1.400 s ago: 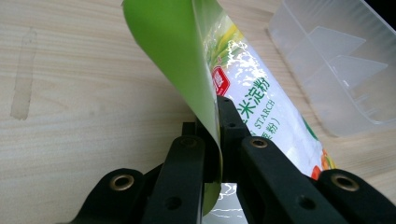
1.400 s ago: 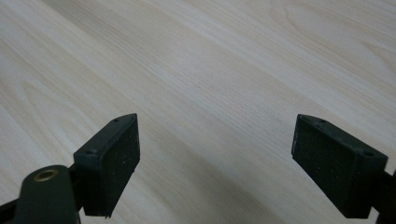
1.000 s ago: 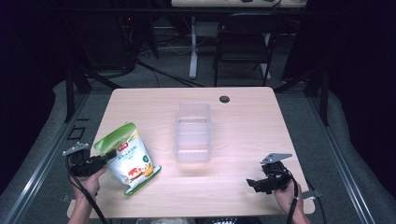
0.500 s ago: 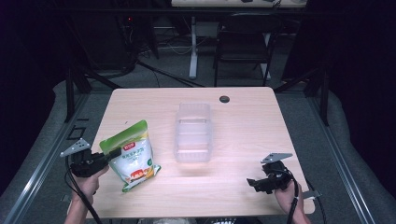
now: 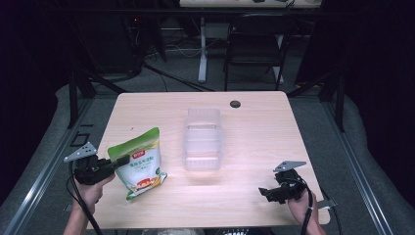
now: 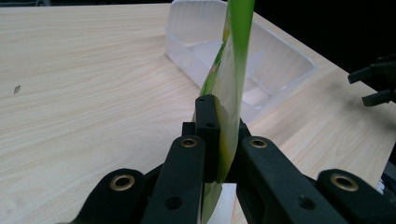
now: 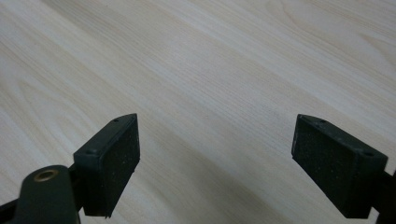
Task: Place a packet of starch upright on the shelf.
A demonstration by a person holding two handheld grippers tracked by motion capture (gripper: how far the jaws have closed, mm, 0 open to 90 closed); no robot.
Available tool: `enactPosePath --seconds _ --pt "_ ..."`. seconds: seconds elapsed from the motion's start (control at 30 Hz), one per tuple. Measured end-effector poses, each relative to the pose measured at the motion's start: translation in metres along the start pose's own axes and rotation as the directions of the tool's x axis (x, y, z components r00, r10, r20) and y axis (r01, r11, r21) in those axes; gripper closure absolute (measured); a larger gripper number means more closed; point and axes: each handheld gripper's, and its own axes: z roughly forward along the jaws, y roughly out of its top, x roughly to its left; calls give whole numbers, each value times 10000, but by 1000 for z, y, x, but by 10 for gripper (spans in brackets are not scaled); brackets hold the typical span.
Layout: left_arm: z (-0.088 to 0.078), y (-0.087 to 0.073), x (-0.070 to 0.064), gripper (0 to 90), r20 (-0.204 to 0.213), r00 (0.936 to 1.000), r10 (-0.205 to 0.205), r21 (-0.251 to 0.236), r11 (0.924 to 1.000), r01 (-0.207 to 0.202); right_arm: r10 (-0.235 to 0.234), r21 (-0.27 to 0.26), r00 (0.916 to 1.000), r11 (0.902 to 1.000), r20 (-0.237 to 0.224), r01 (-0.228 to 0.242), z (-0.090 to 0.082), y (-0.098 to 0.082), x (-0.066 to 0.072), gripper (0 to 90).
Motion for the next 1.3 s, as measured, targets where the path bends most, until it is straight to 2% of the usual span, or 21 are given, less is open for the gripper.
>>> enactPosePath --seconds 0.03,0.1,0.43,0.67,0.9,1.1,1.3 --pt "-1 1 -1 899 58 10000 61 43 10000 -62 26 -3 10000 10000 24 -26 1 0 0 148" --pt "-1 3 -1 899 219 9997 -83 11 10000 82 55 44 10000 10000 -34 -55 3 0 -1 149" --pt "-1 11 -7 899 109 9998 143 95 9999 -144 45 54 9999 10000 101 -46 1 1 0 148" --pt "1 14 -9 899 54 9998 196 239 9995 -198 -39 61 10000 10000 33 39 2 1 3 149" --pt "2 27 -13 899 22 9986 522 394 9979 -522 -145 112 9999 9998 -9 146 2 2 4 149" --pt "-3 41 -13 899 -42 9973 736 155 9972 -735 -111 143 9999 9998 25 111 3 2 4 149" --pt "-3 51 -15 899 -22 9964 849 166 9963 -848 -157 103 9999 9998 -1 157 1 2 4 149"
